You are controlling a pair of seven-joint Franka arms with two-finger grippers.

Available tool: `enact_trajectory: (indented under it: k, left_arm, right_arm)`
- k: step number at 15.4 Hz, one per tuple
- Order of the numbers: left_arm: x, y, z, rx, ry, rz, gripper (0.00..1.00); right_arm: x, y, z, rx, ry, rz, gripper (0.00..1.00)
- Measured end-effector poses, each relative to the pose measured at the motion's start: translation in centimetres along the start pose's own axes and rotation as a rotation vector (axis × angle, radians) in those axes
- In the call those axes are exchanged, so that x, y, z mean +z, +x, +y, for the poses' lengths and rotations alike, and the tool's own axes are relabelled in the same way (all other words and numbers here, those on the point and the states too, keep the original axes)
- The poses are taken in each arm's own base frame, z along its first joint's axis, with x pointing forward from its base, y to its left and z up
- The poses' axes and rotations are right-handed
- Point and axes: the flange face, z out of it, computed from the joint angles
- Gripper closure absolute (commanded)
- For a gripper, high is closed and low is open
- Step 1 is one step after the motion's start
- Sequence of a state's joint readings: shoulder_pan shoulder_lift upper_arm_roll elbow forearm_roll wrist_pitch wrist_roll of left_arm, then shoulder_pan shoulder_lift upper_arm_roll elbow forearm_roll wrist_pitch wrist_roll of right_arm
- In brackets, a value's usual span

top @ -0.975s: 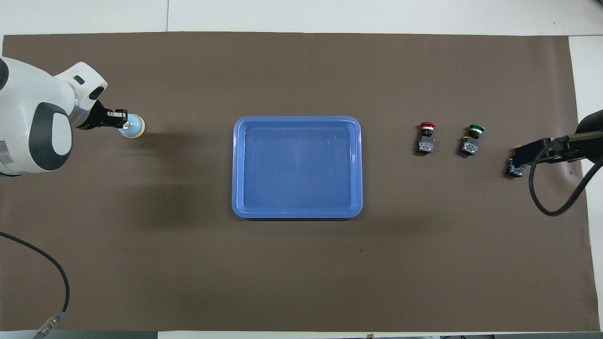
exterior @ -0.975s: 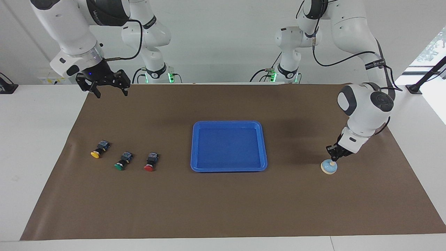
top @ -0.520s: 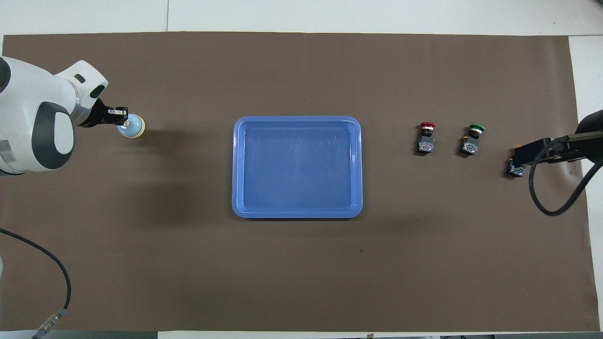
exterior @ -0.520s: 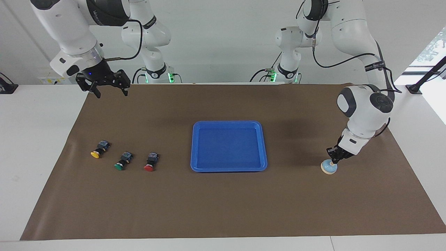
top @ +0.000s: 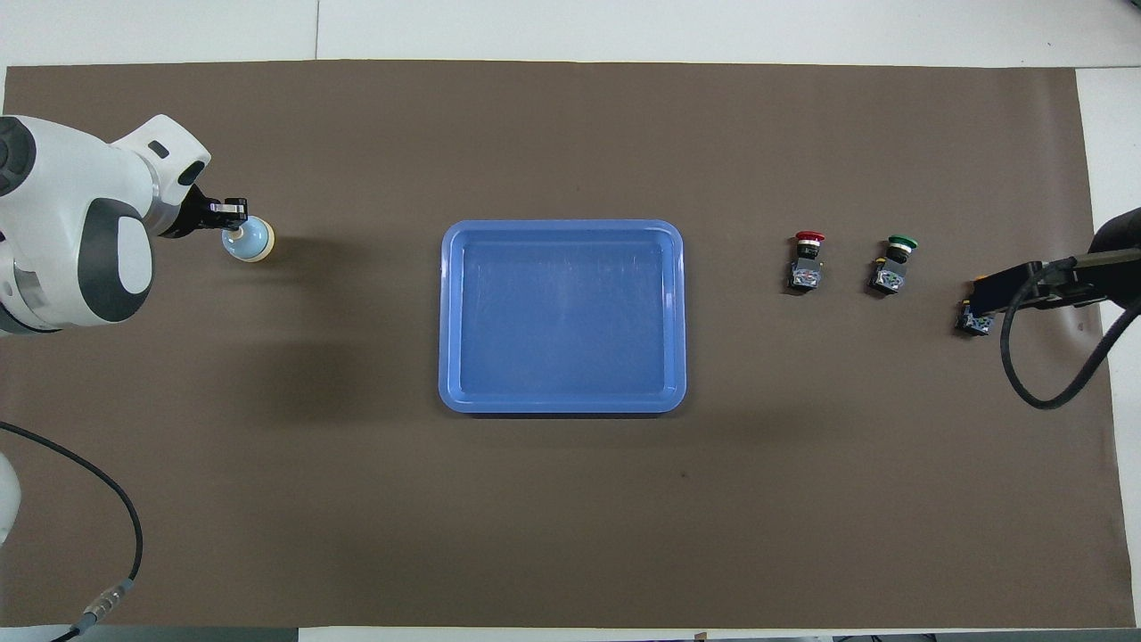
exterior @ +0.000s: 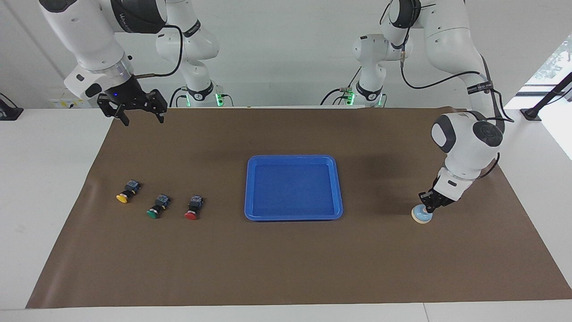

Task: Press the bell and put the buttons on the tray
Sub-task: 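Press down on the round bell with the left gripper, then lift the left gripper off the bell and draw it back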

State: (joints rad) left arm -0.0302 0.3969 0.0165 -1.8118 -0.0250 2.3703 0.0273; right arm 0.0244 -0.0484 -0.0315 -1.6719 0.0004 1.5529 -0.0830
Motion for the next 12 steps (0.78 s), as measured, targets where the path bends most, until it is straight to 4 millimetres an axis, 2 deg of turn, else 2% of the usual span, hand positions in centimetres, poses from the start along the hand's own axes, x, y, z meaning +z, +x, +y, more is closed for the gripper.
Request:
enact_trajectory:
  k: [6, 8, 10, 12]
  left_arm:
    - [-0.1, -0.1, -0.1, -0.001, 0.001, 0.006, 1.00]
    - [-1.3, 0.2, -0.6, -0.009, 0.000, -0.059, 1.00]
    - [-5.2, 0.8, -1.0, -0.015, -0.003, -0.118, 1.00]
    - [-10.9, 0.8, -1.0, -0.014, -0.006, -0.140, 1.00]
  right_arm:
    - [0.0, 0.0, 0.0, 0.000, 0.000, 0.000, 0.00]
    - [0.0, 0.0, 0.0, 0.000, 0.000, 0.000, 0.00]
    - [0.0, 0.0, 0.0, 0.000, 0.000, 0.000, 0.00]
    - [0.0, 0.0, 0.0, 0.000, 0.000, 0.000, 0.00]
